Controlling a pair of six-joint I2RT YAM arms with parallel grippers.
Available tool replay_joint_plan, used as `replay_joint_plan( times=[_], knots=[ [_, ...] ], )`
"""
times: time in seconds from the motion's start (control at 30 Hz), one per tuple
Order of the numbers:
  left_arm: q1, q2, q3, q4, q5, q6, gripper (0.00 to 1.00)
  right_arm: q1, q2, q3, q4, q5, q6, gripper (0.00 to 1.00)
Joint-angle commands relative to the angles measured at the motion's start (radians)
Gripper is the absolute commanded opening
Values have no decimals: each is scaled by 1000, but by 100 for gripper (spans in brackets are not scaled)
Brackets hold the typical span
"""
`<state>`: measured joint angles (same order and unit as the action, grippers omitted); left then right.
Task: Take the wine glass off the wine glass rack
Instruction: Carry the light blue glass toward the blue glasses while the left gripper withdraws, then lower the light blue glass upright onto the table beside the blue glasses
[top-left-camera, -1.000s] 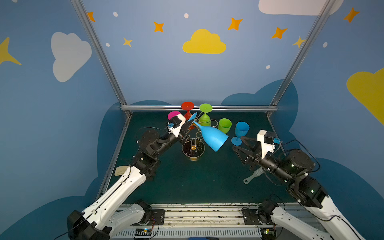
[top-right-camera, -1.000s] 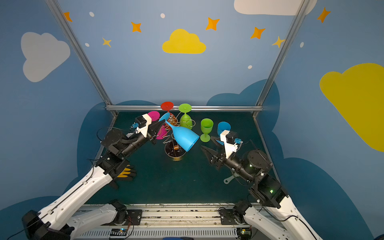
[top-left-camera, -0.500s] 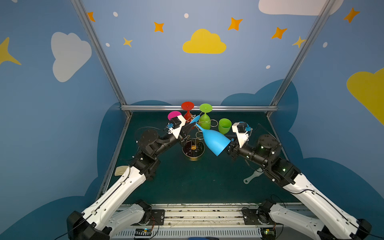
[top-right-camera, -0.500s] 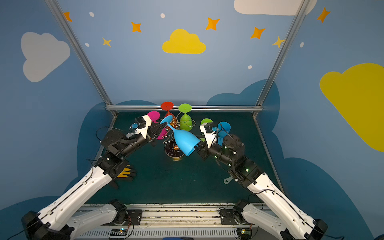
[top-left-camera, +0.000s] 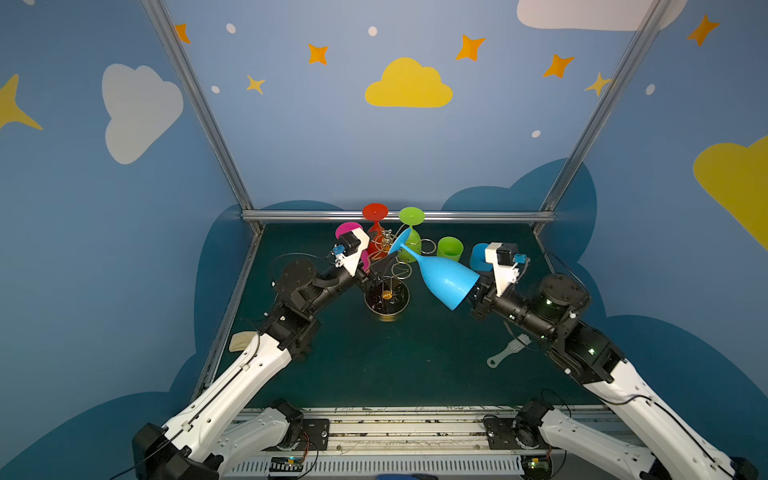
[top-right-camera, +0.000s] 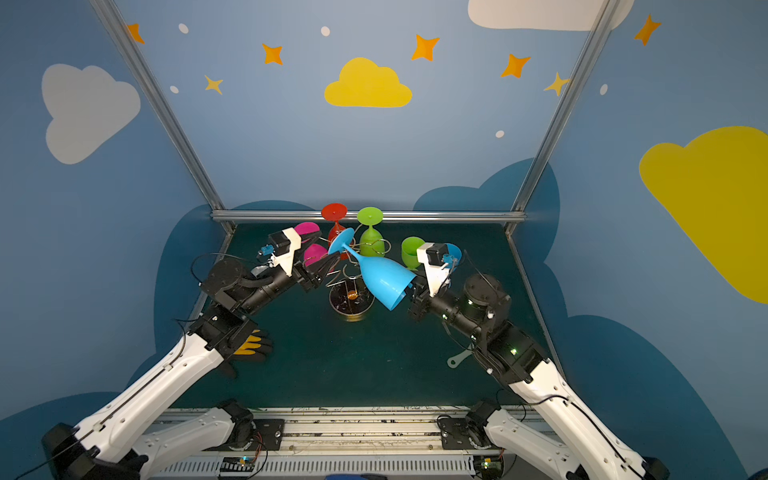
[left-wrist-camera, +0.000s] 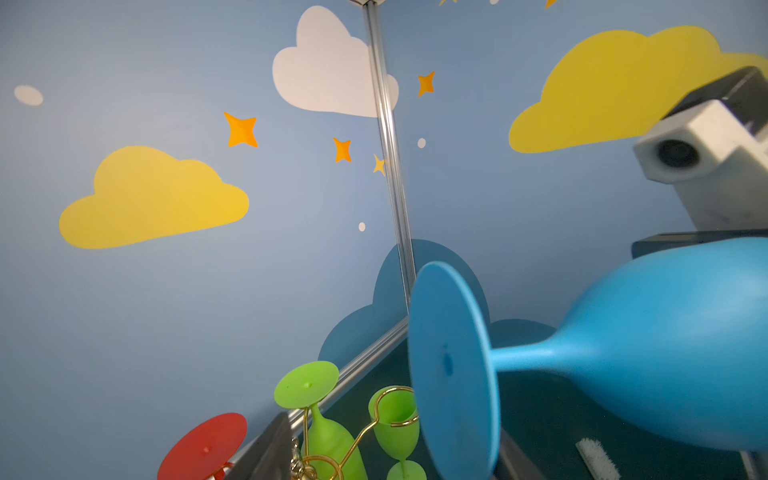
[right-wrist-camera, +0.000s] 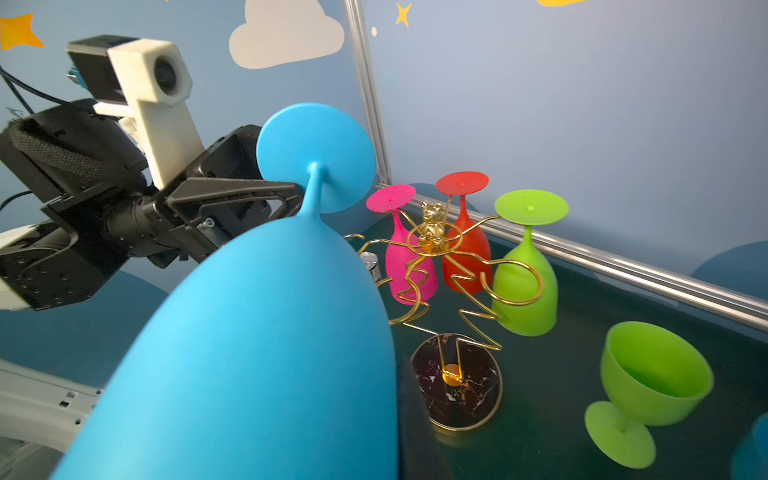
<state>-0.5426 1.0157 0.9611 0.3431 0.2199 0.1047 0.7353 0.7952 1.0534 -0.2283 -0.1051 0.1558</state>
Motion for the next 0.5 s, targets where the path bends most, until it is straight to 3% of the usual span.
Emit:
replay_joint_plan(
  times=[0.0, 0.13, 0.3, 0.47],
  knots=[
    [18, -65, -34, 8, -177, 39, 75, -2, -87, 58, -149, 134, -31, 0],
    [71, -138, -100, 46, -306, 56, 84, -3, -168, 88, -371, 247, -46, 0],
    [187, -203, -200, 80, -413, 40, 87, -3, -212, 136, -693, 371, 19, 0],
    [362, -221, -307, 110, -377, -200, 87, -4, -137, 174, -949, 443, 122, 0]
  ],
)
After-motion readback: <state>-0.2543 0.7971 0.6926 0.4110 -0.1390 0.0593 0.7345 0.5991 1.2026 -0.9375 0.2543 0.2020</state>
